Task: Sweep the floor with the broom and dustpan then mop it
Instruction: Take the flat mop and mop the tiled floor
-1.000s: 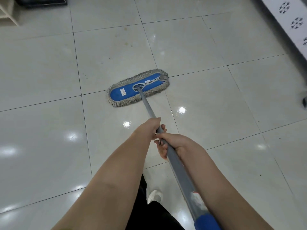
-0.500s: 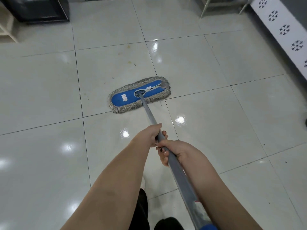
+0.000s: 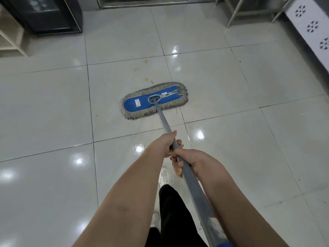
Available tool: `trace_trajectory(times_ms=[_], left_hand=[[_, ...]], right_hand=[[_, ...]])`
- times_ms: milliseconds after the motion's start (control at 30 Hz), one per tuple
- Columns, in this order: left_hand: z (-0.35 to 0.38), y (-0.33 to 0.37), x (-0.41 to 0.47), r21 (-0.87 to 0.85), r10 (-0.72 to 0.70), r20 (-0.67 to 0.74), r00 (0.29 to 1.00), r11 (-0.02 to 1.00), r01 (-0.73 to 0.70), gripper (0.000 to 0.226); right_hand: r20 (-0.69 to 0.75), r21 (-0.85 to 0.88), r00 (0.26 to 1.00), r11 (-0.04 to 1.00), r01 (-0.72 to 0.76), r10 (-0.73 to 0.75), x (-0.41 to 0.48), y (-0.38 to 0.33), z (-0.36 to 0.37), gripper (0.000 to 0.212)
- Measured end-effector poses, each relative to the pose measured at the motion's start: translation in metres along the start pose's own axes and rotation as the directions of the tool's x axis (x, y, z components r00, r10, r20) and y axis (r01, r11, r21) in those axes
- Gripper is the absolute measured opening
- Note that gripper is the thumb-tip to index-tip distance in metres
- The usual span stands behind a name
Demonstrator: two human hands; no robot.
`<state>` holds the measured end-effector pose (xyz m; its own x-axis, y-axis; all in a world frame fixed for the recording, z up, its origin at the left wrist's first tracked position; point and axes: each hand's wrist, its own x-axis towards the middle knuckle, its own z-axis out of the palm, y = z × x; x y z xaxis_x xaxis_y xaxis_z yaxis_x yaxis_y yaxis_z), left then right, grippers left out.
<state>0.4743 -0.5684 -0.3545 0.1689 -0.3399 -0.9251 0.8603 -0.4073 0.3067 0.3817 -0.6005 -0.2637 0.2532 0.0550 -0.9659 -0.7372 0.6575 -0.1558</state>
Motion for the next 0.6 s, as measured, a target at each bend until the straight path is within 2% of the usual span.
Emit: trace_trajectory(times_ms=[400,600], left_hand=[[0.035,0.173,0.059,-0.029,0.026,-0.054,0.998,0.999,-0.027,0.030],[0.034,0.230,0.080,-0.063,0.019,-0.061,0.998,0.998,-0.022,0.031]], right_hand=[[0.039,-0.051,0.999,0.999,-0.006,0.008,0.031,-0.190,-0.006,0.029],[0.037,-0.068,0.999,0.998,-0.011,0.013,0.043,-0.248,0.006,0.028]])
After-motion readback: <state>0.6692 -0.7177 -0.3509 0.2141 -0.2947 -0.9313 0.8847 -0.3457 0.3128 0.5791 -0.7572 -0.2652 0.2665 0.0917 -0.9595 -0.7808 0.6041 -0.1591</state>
